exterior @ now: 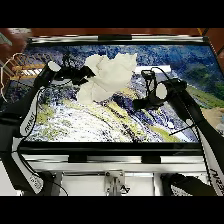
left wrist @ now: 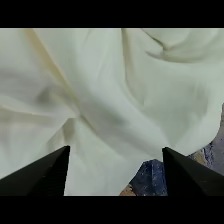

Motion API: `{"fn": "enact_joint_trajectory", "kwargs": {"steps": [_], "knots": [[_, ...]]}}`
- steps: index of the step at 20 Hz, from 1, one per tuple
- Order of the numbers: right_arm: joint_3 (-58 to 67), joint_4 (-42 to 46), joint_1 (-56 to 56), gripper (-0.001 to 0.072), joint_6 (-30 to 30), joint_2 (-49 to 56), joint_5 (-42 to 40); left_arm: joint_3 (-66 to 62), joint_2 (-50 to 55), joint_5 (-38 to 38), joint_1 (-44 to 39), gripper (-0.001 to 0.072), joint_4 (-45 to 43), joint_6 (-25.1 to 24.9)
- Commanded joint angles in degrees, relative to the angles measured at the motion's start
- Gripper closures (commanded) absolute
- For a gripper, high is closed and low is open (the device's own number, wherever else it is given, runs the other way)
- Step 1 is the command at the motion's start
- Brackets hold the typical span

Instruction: Fold the shirts.

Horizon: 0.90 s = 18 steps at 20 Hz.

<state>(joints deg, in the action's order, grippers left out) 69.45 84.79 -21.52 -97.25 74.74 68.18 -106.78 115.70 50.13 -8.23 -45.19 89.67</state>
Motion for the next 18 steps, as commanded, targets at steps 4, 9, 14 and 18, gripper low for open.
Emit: {"fn": "enact_joint_trajectory", "kwargs": {"steps": [4,9,14,18], "knots": [[0.1,-1.0,0.0,0.0125,0.0,0.0,2.6,-1.2,4.5,-4.1,0.5,0.0097,6.6,-3.1],[0.1,-2.0,0.0,0.0126,0.0,0.0,2.6,-1.4,4.6,-7.0,0.5,0.0649,6.9,-3.5],[0.1,-1.2,0.0,0.0125,0.1,-1.4,0.2,-8.5,0.2,8.3,3.6,0.0651,9.0,-18.1],[0.1,11.6,0.0,0.0126,-0.5,-10.7,-1.9,-10.1,-13.0,23.1,4.5,0.0652,6.1,-23.2]]}}
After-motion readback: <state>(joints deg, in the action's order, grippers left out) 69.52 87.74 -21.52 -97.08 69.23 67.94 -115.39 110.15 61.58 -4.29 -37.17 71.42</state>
